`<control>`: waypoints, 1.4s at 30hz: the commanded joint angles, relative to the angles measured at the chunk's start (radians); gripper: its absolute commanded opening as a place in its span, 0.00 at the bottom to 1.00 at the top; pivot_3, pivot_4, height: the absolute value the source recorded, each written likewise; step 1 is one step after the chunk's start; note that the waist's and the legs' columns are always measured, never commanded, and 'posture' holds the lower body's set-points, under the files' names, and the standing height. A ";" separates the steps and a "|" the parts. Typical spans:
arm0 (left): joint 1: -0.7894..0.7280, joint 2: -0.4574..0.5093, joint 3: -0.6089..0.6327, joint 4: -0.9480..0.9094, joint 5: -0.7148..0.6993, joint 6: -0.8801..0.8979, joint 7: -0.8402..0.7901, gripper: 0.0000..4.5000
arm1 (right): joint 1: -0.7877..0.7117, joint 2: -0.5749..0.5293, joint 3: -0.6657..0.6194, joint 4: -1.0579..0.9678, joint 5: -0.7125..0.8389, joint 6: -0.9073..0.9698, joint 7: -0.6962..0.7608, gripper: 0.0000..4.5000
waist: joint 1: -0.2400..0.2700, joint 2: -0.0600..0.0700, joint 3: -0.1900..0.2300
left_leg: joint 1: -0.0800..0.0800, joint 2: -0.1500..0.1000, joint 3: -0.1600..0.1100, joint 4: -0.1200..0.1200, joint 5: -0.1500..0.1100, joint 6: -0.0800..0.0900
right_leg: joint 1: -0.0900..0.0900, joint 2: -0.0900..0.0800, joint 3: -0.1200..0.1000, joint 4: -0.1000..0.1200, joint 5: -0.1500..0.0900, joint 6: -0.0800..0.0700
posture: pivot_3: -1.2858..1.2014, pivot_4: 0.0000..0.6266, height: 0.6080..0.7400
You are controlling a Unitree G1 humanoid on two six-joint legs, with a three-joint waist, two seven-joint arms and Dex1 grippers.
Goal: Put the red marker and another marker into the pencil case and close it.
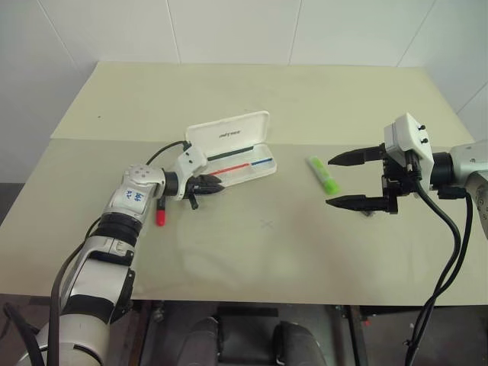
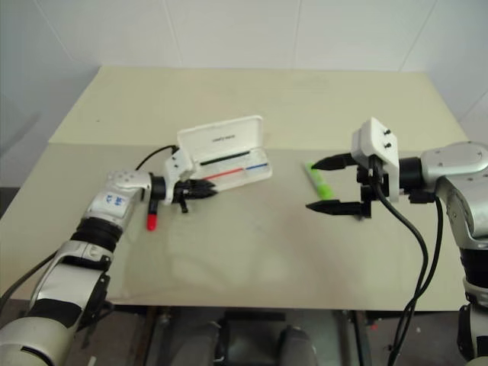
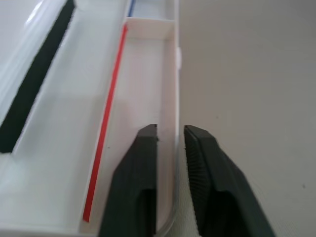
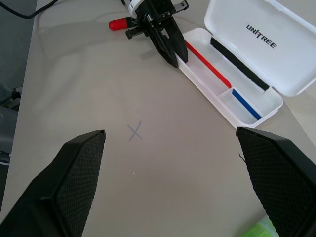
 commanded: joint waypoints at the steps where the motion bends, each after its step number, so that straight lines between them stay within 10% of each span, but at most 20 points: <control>1: 0.032 0.022 0.023 -0.068 -0.023 0.013 -0.047 0.00 | -0.012 -0.019 -0.026 -0.015 0.008 -0.016 -0.003 1.00 | 0.000 0.000 0.000 | 0.000 0.000 0.000 0.000 0.000 0.000 | 0.000 0.000 0.000 0.000 0.000 0.000 | 0.52 0.24 1.00; 8: 0.079 0.049 0.044 -0.157 -0.022 0.028 -0.060 0.00 | -0.022 -0.015 -0.015 -0.006 0.003 -0.023 0.002 1.00 | 0.000 0.000 0.000 | 0.000 0.000 0.000 0.000 0.000 0.000 | 0.000 0.000 0.000 0.000 0.000 0.000 | 0.52 0.24 1.00; 18: 0.408 0.218 0.007 -0.918 -0.152 0.225 -0.179 0.00 | -0.017 -0.023 -0.014 -0.005 0.001 -0.024 0.003 1.00 | 0.003 -0.002 0.001 | 0.000 0.001 0.000 0.000 -0.001 0.000 | 0.001 0.001 0.002 -0.001 0.000 0.000 | 0.52 0.24 1.00; 42: 0.413 0.136 -0.109 -0.877 -0.028 0.165 -0.066 0.00 | 0.154 -0.152 -0.063 -0.166 0.108 0.039 0.072 1.00 | 0.026 -0.003 0.002 | 0.000 0.003 0.000 0.001 -0.002 0.000 | 0.002 0.002 0.001 -0.003 0.001 -0.001 | 0.52 0.24 1.00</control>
